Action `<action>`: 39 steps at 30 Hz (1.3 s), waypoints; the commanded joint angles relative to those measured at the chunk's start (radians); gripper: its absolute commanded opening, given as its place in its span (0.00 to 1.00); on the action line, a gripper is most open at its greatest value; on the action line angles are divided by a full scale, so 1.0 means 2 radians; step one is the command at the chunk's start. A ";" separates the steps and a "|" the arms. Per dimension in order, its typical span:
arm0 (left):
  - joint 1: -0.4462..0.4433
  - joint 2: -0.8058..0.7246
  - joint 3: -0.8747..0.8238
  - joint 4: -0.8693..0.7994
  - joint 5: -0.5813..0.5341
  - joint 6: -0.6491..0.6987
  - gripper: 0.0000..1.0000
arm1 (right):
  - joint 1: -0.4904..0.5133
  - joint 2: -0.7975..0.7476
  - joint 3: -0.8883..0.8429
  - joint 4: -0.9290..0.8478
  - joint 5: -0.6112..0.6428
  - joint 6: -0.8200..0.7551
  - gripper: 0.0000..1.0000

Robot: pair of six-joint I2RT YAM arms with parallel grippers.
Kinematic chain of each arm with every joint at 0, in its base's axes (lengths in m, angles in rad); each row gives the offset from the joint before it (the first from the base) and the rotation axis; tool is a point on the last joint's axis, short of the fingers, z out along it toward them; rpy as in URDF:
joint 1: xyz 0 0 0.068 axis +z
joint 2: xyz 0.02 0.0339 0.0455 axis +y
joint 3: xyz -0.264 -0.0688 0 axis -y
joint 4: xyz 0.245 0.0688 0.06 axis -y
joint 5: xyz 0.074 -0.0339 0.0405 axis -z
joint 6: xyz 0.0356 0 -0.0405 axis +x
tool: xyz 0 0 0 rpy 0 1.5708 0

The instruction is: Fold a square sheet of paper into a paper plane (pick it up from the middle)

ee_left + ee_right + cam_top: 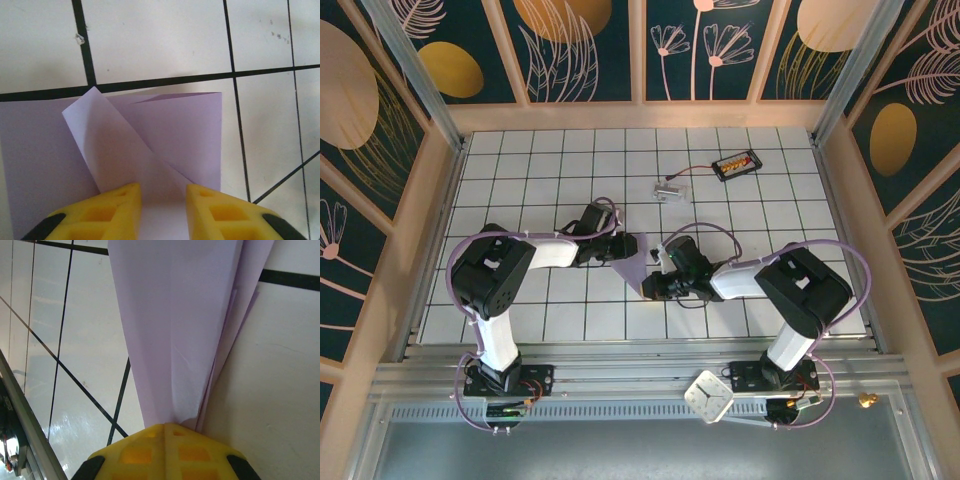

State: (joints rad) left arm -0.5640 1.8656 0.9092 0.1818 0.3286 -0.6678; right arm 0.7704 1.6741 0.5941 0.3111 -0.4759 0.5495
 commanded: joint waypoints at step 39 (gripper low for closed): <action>-0.039 -0.048 -0.078 0.039 0.143 -0.071 0.07 | -0.017 0.012 -0.047 -0.023 -0.011 0.058 0.00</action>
State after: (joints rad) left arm -0.6365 1.7367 0.7151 0.2363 0.5770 -0.8154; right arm 0.7410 1.6634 0.5354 0.4011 -0.5171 0.6647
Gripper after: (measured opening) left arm 0.070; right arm 0.057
